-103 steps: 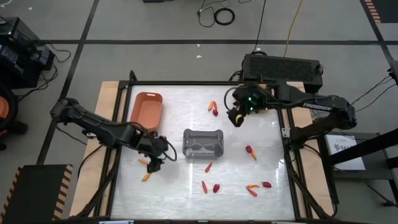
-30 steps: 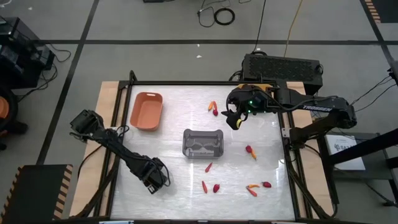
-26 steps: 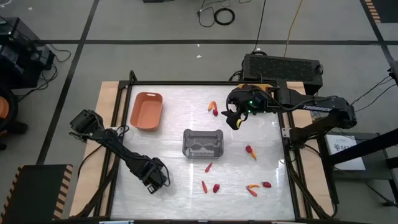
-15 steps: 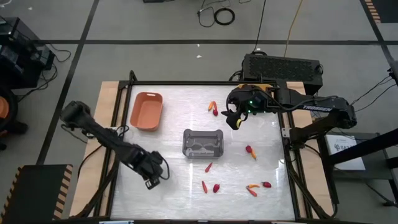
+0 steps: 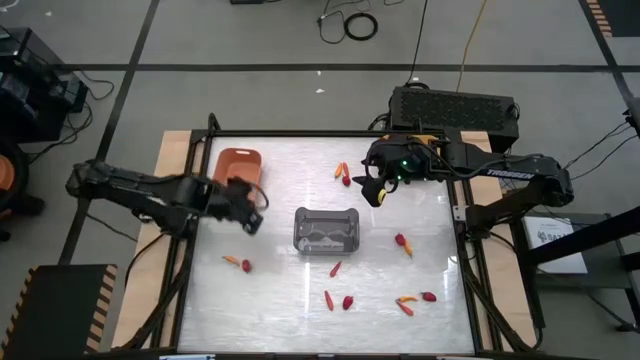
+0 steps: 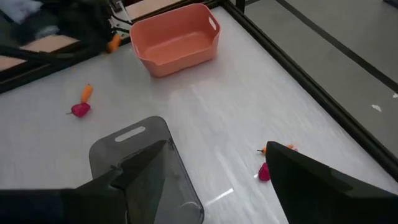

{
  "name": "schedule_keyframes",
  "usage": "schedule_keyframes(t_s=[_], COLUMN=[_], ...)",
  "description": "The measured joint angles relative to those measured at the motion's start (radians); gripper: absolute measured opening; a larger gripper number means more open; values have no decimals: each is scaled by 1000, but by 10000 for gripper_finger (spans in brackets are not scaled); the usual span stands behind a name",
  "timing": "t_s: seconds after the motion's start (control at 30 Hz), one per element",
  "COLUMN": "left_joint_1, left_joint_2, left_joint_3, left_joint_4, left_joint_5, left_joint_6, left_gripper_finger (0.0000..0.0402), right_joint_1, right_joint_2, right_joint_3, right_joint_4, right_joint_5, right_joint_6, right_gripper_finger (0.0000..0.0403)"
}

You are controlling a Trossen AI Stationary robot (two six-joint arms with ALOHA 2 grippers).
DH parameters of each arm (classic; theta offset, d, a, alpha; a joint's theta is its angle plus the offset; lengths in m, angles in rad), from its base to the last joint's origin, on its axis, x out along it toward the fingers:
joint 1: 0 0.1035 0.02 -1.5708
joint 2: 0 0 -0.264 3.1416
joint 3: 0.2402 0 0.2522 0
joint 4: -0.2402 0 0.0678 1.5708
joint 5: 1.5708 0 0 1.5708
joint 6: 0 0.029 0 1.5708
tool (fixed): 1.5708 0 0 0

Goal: Sort produce into baskets
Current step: Put the yellow chili into the orange bin

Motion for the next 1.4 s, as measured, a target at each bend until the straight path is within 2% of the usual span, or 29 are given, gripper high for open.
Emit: schedule_keyframes(t_s=[0.3, 0.63, 0.83, 1.2, 1.4], left_joint_1=[364, 645, 686, 685, 685], left_joint_2=[31, 134, 178, 205, 204], left_joint_3=[0, 0, 0, 0, 0], left_joint_4=[-50, -45, 1, 30, 42], left_joint_5=[59, 174, 167, 157, 137], left_joint_6=[272, 570, 658, 708, 754], left_gripper_finger=[58, 58, 67, 150, 167], right_joint_1=[2, 48, 82, 177, 219], right_joint_2=[0, 0, 0, 0, 0], right_joint_3=[0, 0, 0, 0, 0], right_joint_4=[6, -4, -31, -93, -95], right_joint_5=[0, -1, 1, 91, 109], right_joint_6=[105, 233, 307, 459, 505], right_gripper_finger=[263, 263, 263, 263, 263])
